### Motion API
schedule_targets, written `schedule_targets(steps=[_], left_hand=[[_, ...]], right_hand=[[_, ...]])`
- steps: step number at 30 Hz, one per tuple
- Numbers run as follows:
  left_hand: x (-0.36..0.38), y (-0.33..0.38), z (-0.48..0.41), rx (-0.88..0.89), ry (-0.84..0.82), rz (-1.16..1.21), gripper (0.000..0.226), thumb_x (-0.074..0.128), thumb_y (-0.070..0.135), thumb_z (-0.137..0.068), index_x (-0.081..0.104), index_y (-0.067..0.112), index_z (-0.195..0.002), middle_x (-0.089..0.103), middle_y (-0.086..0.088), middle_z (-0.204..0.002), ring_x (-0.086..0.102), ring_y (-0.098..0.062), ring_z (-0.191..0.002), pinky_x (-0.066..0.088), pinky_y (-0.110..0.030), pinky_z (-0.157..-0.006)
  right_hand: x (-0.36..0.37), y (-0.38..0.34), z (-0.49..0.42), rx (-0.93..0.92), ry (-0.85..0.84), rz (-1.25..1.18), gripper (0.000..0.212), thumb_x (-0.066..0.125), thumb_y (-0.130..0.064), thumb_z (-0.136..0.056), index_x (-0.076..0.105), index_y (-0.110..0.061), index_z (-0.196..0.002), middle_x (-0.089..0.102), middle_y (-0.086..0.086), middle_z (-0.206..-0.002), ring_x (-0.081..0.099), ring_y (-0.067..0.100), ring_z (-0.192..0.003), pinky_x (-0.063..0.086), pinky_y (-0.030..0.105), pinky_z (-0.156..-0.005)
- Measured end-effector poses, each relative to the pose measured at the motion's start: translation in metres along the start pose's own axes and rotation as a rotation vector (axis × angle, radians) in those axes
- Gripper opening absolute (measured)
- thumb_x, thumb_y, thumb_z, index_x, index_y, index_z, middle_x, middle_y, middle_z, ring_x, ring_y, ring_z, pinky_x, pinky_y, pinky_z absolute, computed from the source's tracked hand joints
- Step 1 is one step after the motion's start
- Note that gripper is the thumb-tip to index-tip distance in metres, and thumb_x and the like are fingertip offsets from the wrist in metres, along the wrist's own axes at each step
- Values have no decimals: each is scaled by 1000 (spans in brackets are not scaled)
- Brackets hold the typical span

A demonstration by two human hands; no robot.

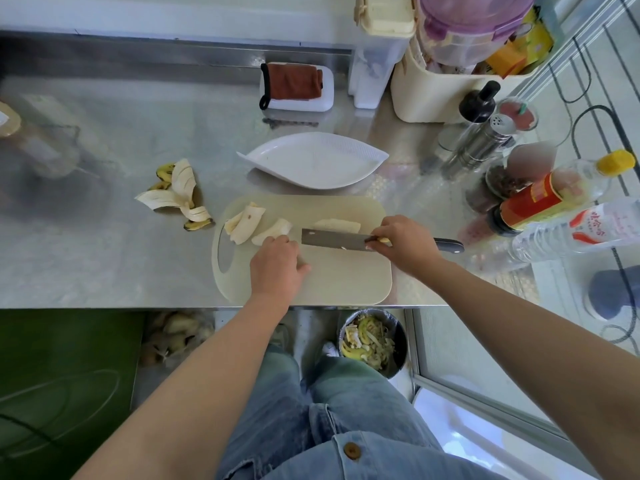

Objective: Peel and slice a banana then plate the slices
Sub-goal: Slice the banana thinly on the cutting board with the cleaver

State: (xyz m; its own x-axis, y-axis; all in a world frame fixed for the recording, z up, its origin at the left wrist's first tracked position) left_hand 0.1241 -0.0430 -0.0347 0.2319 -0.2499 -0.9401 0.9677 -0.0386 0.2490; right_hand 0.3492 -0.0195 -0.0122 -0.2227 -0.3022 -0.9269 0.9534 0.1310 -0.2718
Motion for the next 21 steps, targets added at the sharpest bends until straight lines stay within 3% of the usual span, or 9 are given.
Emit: schedule_targets(steps=[6,12,16,21], left_hand=[[0,1,0,16,7,-39,26,65,39,-86,66,16,-97,58,1,-97,49,-19,-96,45,-30,-71],[-1,1,-1,12,13,-27,24,65,37,-87,68,15,-95,58,2,-94,48,-18,-94,46,-30,-71],[-1,2,-3,6,-3,-22,32,61,45,-87,68,15,-95,59,0,-97,50,-19,-97,46,-32,-72],[-2,3,-5,-19,1,-21,26,64,40,-88,70,15,-93,59,1,-94,50,-18,-93,49,-33,-73]], right_hand=[[-3,1,-7,147,99,-10,27,56,-34,-92,69,-10,-94,55,7,-87,55,28,-89,32,31,-60],[-3,-3,-9,134,128,17,27,55,-35,-93,70,-13,-99,58,7,-90,53,24,-88,34,30,-59],[-4,0,-8,3,27,35,27,57,-38,-92,71,-17,-102,58,3,-90,53,20,-88,39,31,-61],[-7,3,-17,117,83,11,26,57,-33,-92,70,-11,-97,58,7,-90,54,25,-89,34,31,-60]])
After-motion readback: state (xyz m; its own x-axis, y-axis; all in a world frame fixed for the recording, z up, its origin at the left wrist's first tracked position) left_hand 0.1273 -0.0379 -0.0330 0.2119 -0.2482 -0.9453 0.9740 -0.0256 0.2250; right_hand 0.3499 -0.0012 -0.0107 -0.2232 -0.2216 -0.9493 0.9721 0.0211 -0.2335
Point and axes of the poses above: each hand's wrist, its own z-axis away from the middle knuckle, its own x-axis out of the palm, y = z × x, the point moved 2 cm from there along -z, towards the middle knuckle
